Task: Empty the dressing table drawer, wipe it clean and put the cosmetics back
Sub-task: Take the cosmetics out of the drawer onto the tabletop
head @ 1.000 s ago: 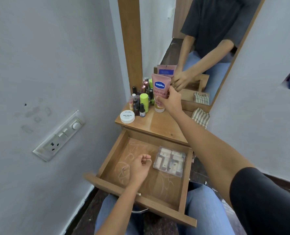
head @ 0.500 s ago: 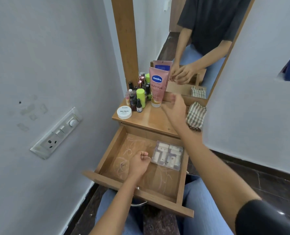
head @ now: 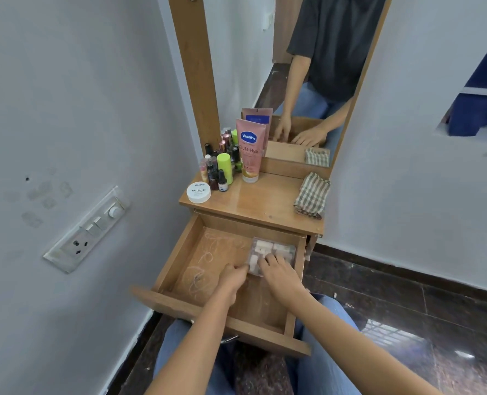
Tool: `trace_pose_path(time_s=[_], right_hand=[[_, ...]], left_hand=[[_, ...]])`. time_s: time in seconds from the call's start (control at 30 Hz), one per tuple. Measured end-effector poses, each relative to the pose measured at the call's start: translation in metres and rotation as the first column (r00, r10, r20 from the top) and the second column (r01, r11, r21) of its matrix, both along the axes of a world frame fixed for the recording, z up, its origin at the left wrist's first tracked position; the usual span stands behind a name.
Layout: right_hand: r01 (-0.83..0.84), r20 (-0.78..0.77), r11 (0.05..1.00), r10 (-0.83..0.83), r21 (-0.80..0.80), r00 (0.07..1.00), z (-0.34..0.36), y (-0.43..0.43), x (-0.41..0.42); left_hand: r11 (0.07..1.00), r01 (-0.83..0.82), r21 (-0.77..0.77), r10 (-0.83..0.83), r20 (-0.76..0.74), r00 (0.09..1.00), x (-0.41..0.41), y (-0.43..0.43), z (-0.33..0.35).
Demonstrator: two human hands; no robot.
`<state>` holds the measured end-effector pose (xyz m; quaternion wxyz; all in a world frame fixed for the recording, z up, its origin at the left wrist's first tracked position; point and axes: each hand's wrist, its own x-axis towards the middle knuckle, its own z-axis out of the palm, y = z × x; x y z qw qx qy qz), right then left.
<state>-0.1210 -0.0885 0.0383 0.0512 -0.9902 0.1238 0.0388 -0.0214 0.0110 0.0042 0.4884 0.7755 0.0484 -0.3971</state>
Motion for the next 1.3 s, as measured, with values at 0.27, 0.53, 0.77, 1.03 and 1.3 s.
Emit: trace_pose_path(time_s=[0.27,0.53,0.77,1.03,1.3], right_hand=[[0.000,-0.082,0.994,-0.009,-0.113,0.997,0.000,-0.010,0.011],[-0.006,0.064,0.996,0.011,-0.085,0.998,-0.005,-0.005,0.005],[-0.003,0.159,0.999,0.009,-0.043,0.987,0.005,-0.001,-0.001],[-0.175,0.475,0.985,0.159,-0.010,0.865,0.017,0.014,-0.017],[-0.092,0.715,0.992,0.125,-0.086,0.688,0.049,-0.001,0.006]], left_hand=[[0.999,0.022,0.025,-0.022,0.030,0.999,0.000,-0.009,0.002],[0.999,-0.036,0.028,0.033,0.106,0.994,0.004,-0.005,0.016],[0.942,-0.265,-0.207,0.245,-0.119,0.962,0.002,-0.013,0.035],[0.867,-0.307,-0.391,0.286,-0.115,0.951,-0.004,0.043,0.082],[0.764,-0.325,-0.557,0.308,-0.128,0.943,0.008,0.025,0.123]])
